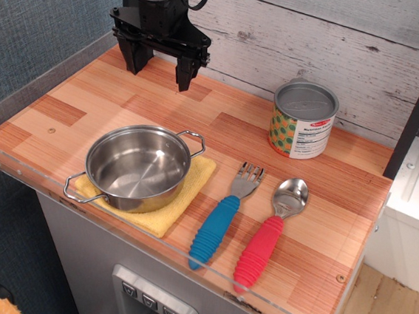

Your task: Pick up the blue fork and place it on the left of the pot

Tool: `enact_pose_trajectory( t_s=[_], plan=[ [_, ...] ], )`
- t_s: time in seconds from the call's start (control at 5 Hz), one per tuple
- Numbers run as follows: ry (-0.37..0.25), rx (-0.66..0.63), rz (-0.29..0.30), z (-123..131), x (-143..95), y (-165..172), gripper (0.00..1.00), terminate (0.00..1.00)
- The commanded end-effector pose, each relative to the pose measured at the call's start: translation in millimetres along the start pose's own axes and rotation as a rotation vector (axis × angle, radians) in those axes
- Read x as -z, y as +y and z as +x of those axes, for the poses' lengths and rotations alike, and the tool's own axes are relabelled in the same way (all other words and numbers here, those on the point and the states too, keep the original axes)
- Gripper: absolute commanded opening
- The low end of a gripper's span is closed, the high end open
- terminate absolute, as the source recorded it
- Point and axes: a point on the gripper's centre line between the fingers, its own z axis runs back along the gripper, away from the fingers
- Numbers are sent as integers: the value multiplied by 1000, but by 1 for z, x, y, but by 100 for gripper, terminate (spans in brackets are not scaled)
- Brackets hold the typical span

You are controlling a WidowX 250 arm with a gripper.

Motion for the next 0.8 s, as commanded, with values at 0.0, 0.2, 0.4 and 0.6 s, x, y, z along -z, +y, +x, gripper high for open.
enact_pose_trajectory(
  t_s=[0.0, 0.2, 0.4, 0.6],
  plan=[
    [0, 0, 0, 0, 0, 0, 100, 0],
    [-16, 22, -7, -2, -6, -10, 100, 0],
    [-25, 28, -17, -4, -12, -19, 100, 0],
    [-33, 42, -35, -6, -19, -31, 100, 0]
  ],
)
